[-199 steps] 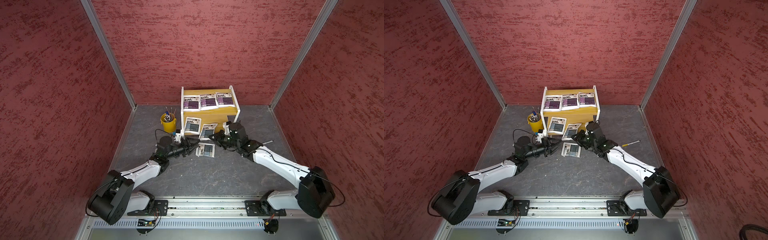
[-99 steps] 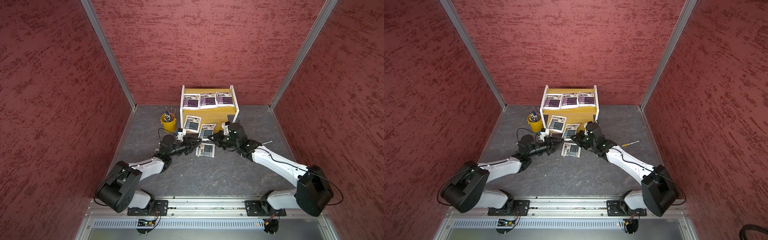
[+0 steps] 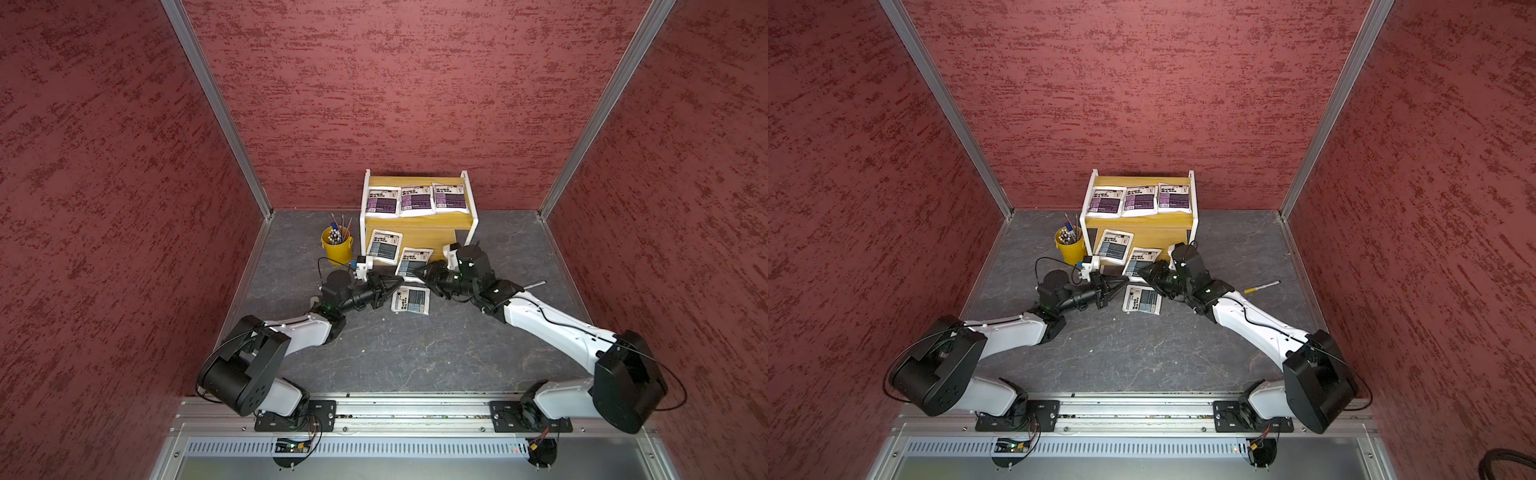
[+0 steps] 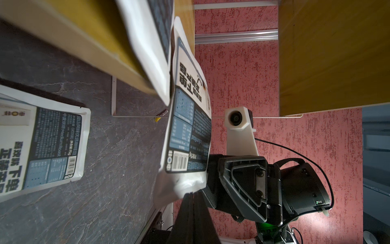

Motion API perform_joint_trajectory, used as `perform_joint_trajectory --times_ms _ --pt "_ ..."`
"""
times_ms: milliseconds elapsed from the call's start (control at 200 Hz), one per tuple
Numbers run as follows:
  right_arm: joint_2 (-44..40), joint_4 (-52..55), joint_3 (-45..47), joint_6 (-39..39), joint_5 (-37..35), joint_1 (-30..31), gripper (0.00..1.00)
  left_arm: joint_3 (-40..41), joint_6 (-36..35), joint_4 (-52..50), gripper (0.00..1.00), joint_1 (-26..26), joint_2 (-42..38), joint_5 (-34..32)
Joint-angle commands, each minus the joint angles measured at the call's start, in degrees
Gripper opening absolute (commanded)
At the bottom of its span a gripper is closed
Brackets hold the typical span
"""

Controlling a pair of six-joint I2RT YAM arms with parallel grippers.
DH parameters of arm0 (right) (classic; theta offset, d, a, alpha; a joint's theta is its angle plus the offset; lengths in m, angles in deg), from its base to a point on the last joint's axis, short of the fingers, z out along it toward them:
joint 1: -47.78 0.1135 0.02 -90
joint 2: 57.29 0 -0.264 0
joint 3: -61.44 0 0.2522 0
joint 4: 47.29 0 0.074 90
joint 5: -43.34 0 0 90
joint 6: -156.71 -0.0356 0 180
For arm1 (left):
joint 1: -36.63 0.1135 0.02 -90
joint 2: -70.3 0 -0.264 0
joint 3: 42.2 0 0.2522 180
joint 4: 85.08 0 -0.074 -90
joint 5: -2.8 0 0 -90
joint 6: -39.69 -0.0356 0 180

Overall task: Place the bagged coffee beans on the shelf by color
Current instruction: Place the bagged coffee beans on the shelf.

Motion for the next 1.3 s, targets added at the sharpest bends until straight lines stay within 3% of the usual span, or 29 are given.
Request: perform_joint_trajectory --times_ms 0,260,441,586,776,1022,1297 --pt "-1.95 -2.62 0.82 -0.55 -1.54 -0.6 0.37 -0.57 1.64 3.73 0.07 -0.26 1.34 -1.87" --pt "-2.63 -5.83 3.34 -3.01 -1.58 -0.58 0.39 -0.51 2.2 4.6 0.07 -0.83 1.66 -2.26" --pt "-1.7 -6.25 2.87 -3.16 -2.29 -0.6 0.2 0.89 2.91 4.96 0.09 -0.81 -0.1 -1.75" --pt "-0.89 -6.06 2.07 -3.02 -3.05 -0.56 0.08 2.4 2.22 2.62 0.37 -0.81 -2.99 -0.97" --pt "0.04 -6.43 1.15 -3.27 -3.57 -0.64 0.05 2.96 0.45 -3.03 0.63 -0.75 -6.89 -1.41" --pt "0.07 -7.25 1.41 -4.2 -2.66 -0.64 0.04 0.11 1.01 -1.58 0.64 -0.62 -2.94 -1.9" --pt "-0.08 -7.33 1.81 -4.46 -1.3 -0.63 0.05 -2.1 3.34 3.25 0.54 -0.57 3.39 -3.23"
